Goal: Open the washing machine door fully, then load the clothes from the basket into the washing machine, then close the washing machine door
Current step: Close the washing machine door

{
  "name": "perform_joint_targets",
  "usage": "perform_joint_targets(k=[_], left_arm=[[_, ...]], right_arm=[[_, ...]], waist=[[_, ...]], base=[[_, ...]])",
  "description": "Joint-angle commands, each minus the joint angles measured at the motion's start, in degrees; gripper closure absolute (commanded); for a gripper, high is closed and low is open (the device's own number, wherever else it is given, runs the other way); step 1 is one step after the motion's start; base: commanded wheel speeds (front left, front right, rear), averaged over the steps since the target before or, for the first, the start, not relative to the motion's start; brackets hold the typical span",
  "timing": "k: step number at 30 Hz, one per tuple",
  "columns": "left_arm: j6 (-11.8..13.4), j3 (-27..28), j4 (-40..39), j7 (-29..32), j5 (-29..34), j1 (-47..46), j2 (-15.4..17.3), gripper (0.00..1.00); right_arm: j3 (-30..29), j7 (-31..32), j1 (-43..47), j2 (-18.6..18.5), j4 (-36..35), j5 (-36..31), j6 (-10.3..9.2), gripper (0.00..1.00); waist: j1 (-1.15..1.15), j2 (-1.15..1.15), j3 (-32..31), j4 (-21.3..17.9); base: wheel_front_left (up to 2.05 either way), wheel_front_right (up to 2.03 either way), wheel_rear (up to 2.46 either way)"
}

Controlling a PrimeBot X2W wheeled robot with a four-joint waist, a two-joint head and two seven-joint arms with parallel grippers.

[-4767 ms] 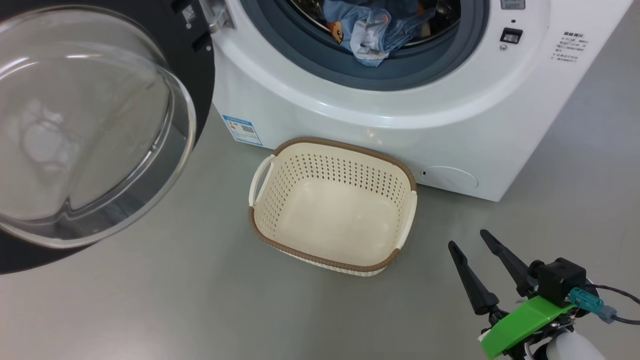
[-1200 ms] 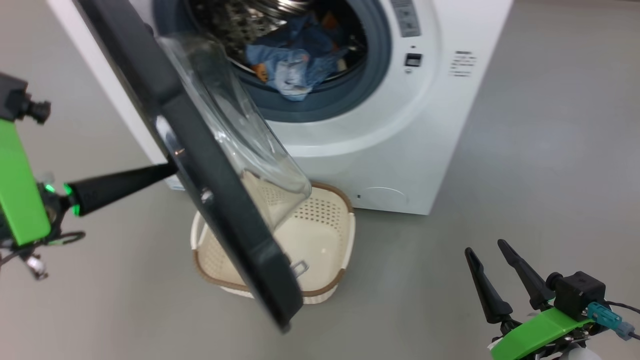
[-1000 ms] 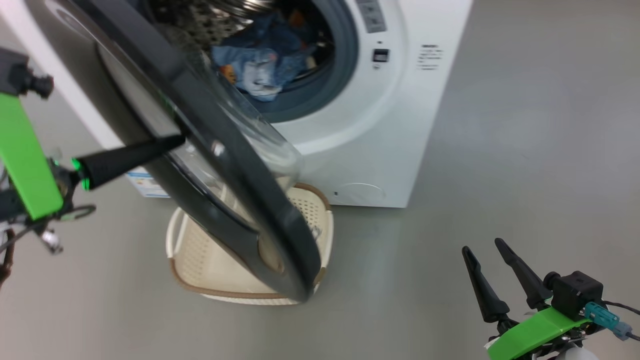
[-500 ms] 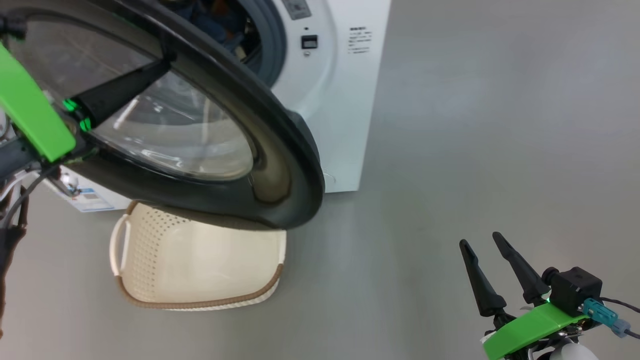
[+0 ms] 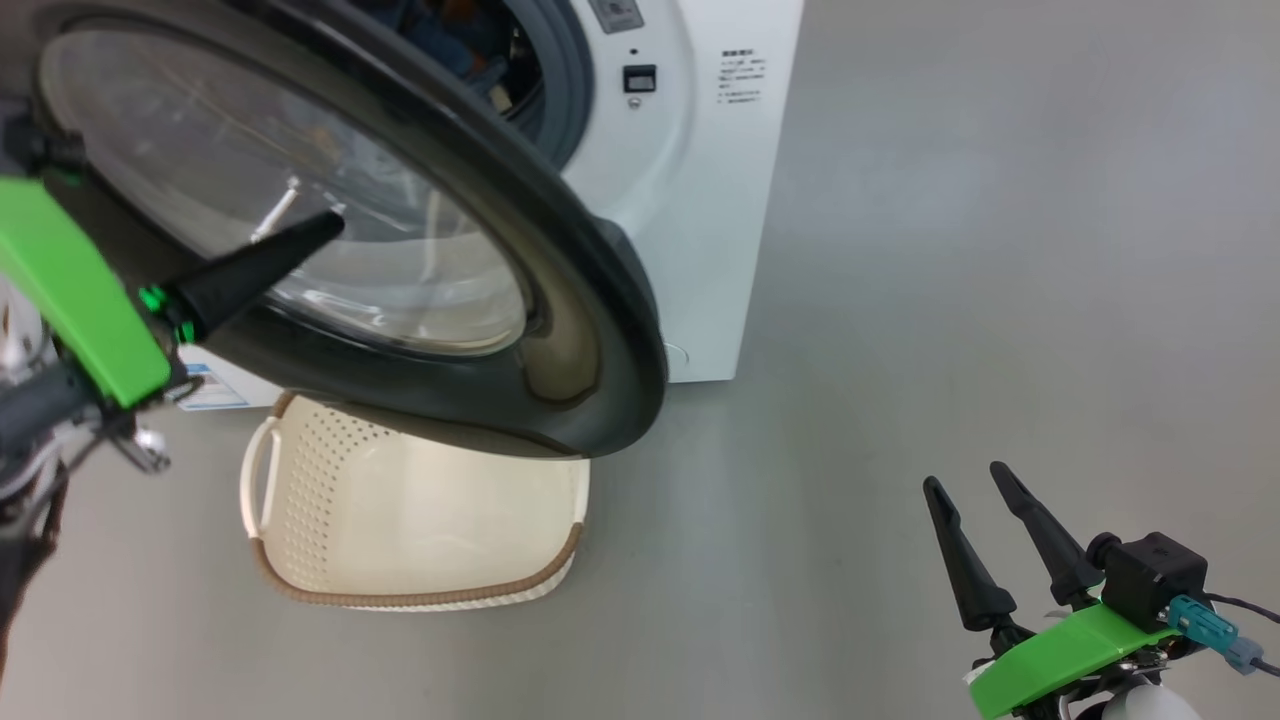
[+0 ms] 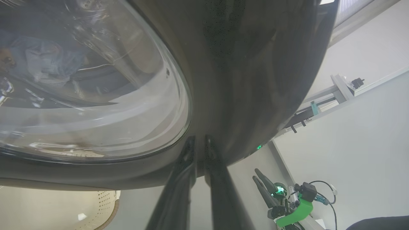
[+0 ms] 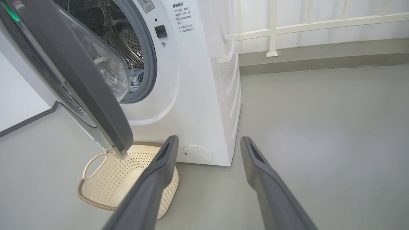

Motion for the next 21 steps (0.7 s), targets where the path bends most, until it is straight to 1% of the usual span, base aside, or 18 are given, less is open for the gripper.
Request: perform_joint_targets(k=[1,2,3,4,5,13,21], left_arm=[[-0.41,2.34,-1.93,-1.30,-0.14,0.43,3.65,0.63],[-0.41,2.42,-2.10,-2.22,-0.09,1.53,3.92,0.51],[-0.41,2.18,-2.44,-2.89,0.08,2.75,4.23,0.29],[-0.41,1.95,-2.70,-3.85,0.52,4.02,4.61,0.05],[-0.41,1.62,-3.09,-5.56,0.21,6.80,4.72,0.00],[-0.41,0.62,-3.26,-13.10,0.22,14.84,5.69,0.00],[-0.41,-0.61,-1.09,-22.79,1.38,21.33,6.54,0.00]], right_arm=[[1.28,-0.44,-1.42,-0.76,-1.29,-0.05,0.09,0.00],[1.36,-0.44,-1.48,-0.88,-1.22,0.00,0.09,0.00],[1.39,-0.44,-1.46,-1.01,-1.14,0.07,0.09,0.00],[1.44,-0.44,-1.43,-1.12,-1.06,0.12,0.09,0.00],[1.53,-0.44,-1.23,-1.35,-0.94,0.23,0.09,0.00],[1.43,-0.44,-0.23,-2.57,-0.99,0.61,0.09,0.00],[1.42,-0.44,0.74,-3.44,-0.67,1.02,0.09,0.00]], waist=[[0.00,0.00,-0.62,1.04],[0.00,0.00,-0.80,1.28],[0.00,0.00,-1.01,1.56],[0.00,0.00,-1.26,1.77],[0.00,0.00,-1.68,2.16],[0.00,0.00,-2.57,3.43],[0.00,0.00,-3.24,2.93]], base=[[0.00,0.00,0.00],[0.00,0.00,0.00],[0.00,0.00,0.00],[0.00,0.00,0.00],[0.00,0.00,0.00],[0.00,0.00,0.00],[0.00,0.00,0.00]])
